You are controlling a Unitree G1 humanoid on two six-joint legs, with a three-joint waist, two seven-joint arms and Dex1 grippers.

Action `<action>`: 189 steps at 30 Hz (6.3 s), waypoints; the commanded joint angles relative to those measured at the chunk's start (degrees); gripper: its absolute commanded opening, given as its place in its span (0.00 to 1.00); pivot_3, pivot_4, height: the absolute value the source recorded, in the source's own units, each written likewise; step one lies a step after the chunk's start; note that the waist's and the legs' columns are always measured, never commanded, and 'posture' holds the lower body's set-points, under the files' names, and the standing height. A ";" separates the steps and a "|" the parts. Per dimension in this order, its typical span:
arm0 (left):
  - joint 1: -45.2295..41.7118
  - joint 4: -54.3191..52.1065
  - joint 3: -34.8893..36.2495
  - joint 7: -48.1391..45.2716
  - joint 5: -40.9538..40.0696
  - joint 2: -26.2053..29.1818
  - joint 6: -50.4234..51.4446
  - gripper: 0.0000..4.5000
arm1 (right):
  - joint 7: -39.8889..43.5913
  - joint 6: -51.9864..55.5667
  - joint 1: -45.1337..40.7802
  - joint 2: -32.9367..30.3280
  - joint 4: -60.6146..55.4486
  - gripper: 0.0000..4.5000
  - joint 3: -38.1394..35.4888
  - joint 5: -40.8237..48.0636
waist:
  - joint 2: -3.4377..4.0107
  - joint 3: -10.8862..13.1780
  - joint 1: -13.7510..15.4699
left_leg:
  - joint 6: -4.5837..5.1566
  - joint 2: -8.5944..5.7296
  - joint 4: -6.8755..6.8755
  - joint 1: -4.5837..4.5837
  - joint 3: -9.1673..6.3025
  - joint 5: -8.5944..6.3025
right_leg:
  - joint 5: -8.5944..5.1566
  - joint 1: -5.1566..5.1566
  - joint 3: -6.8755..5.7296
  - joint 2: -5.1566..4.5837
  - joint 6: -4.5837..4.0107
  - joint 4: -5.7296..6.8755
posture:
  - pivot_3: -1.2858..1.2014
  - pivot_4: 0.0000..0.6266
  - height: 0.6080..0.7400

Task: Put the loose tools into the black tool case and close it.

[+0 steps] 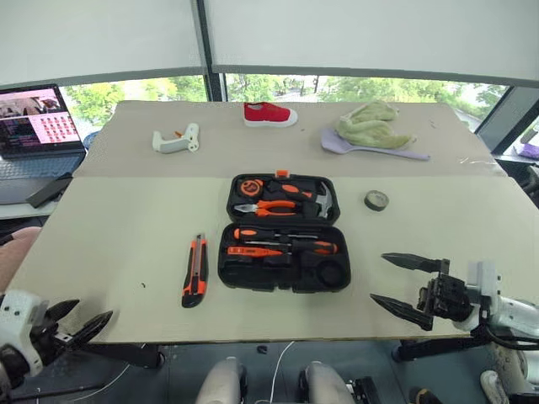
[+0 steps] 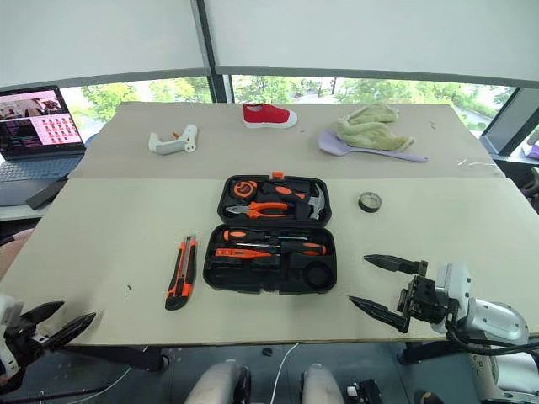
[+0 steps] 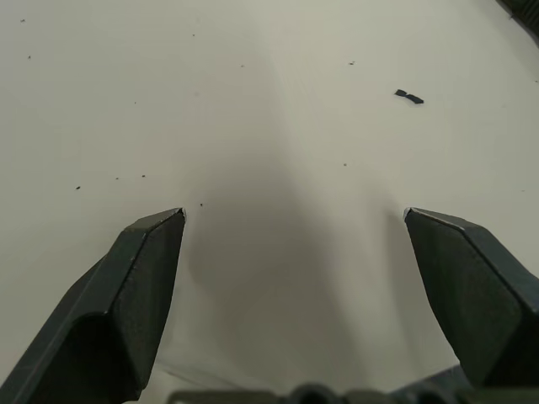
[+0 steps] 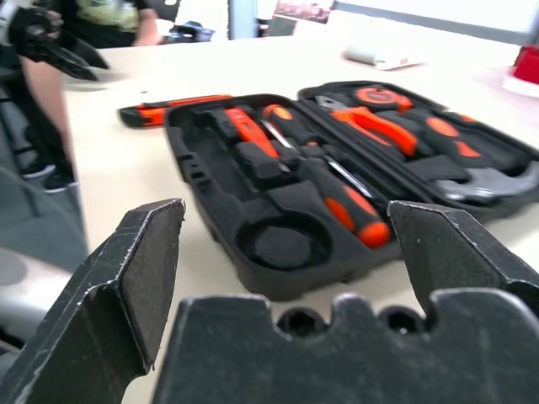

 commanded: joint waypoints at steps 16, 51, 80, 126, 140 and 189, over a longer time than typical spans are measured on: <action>-20.78 -20.93 -27.18 29.51 0.33 -6.14 23.51 0.99 | -2.58 3.42 -3.84 1.85 -7.43 1.00 3.21 3.17 | 0.03 -0.01 -0.37 | 0.46 -0.07 -0.14 -0.15 0.19 0.30 | 0.08 0.03 -0.16 0.40 0.14 0.03 | 0.52 0.24 1.00; -41.70 -2.20 -38.80 -18.40 5.70 11.34 -8.52 0.37 | -3.70 5.82 0.28 0.33 -9.54 1.00 -0.17 3.01 | 0.19 -0.06 0.50 | 0.48 -0.17 -0.39 -0.33 0.33 0.43 | -0.02 -0.02 -0.26 -0.22 -0.04 -0.28 | 0.52 0.24 1.00; -61.50 6.93 -64.77 -22.22 25.54 0.19 -10.17 0.37 | -7.44 1.40 12.27 3.07 -14.69 1.00 -4.45 1.77 | 0.13 -0.01 -0.18 | 0.69 -0.17 -0.15 -0.47 0.50 0.40 | 0.16 0.00 -0.19 0.90 0.51 -0.40 | 0.52 0.24 1.00; -54.83 21.92 -58.76 -16.69 23.45 -11.02 -15.92 0.01 | -10.02 5.59 7.81 1.56 -15.48 1.00 -1.34 1.64 | 0.17 -0.04 0.07 | 0.83 -0.23 0.57 -0.35 0.47 0.32 | 0.11 0.20 -0.15 0.78 0.67 0.23 | 0.52 0.24 1.00; -51.84 19.36 -51.56 -15.00 14.60 -13.66 -19.17 0.01 | -15.03 6.35 7.74 2.09 -15.12 1.00 -4.13 1.63 | 0.26 -0.26 -0.17 | 0.83 -0.18 0.51 0.00 0.48 0.31 | 0.11 0.53 -0.11 0.79 0.66 0.20 | 0.52 0.24 1.00; -35.93 9.82 -26.73 -11.25 -4.63 -8.57 -20.97 0.98 | -26.69 20.92 -58.37 -3.95 48.25 1.00 27.12 -37.16 | 0.28 -0.08 -1.57 | 0.82 -0.15 0.25 -0.74 0.62 0.30 | 0.14 -0.32 -0.18 0.59 0.51 0.05 | 0.52 0.24 1.00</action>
